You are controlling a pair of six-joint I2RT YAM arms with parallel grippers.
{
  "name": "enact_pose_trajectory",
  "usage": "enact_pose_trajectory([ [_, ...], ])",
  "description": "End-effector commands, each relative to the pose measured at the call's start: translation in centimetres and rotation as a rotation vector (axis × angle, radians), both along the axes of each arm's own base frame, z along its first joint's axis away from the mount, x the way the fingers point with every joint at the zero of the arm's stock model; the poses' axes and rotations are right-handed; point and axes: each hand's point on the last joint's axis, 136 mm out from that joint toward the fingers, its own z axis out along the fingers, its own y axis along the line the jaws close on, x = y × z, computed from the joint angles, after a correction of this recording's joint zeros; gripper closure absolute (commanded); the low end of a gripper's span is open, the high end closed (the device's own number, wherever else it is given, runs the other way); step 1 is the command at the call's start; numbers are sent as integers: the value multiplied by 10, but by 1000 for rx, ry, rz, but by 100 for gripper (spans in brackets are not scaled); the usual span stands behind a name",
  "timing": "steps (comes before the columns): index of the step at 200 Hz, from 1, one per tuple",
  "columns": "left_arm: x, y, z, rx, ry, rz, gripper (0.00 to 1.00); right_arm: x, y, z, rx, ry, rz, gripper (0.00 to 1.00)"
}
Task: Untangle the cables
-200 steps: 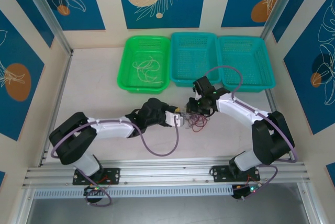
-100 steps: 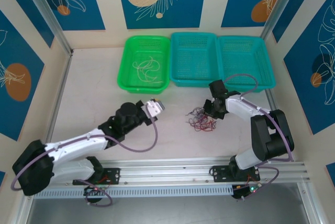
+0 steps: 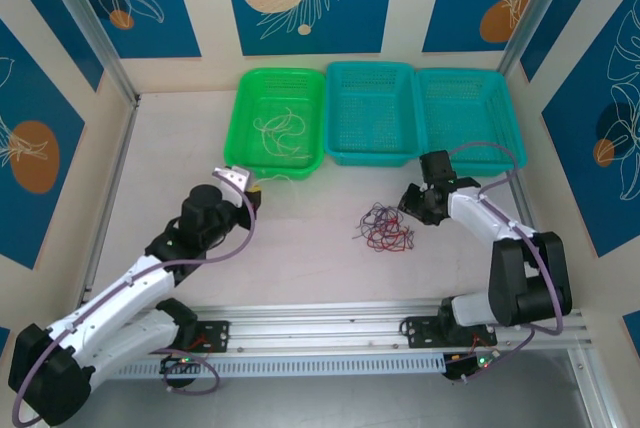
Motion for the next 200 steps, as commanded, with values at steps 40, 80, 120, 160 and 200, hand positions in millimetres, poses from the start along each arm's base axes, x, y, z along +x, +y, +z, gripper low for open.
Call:
enact_pose_trajectory([
  [40, 37, -15, 122, -121, -135, -33, 100, 1, 36, 70, 159, -199, 98, 45],
  [80, 117, -17, 146, -86, -151, 9, 100, -7, 50, 112, 238, -292, 147, 39],
  [120, 208, 4, 115, -58, -75, 130, 100, -22, 58, 134, 261, -308, 193, 39],
  [160, 262, 16, 57, -17, 78, 171, 81, -33, 58, 134, 259, -303, 200, 39],
  [200, 252, 21, 54, -10, 109, 175, 10, -34, 56, 127, 246, -288, 190, 39],
])
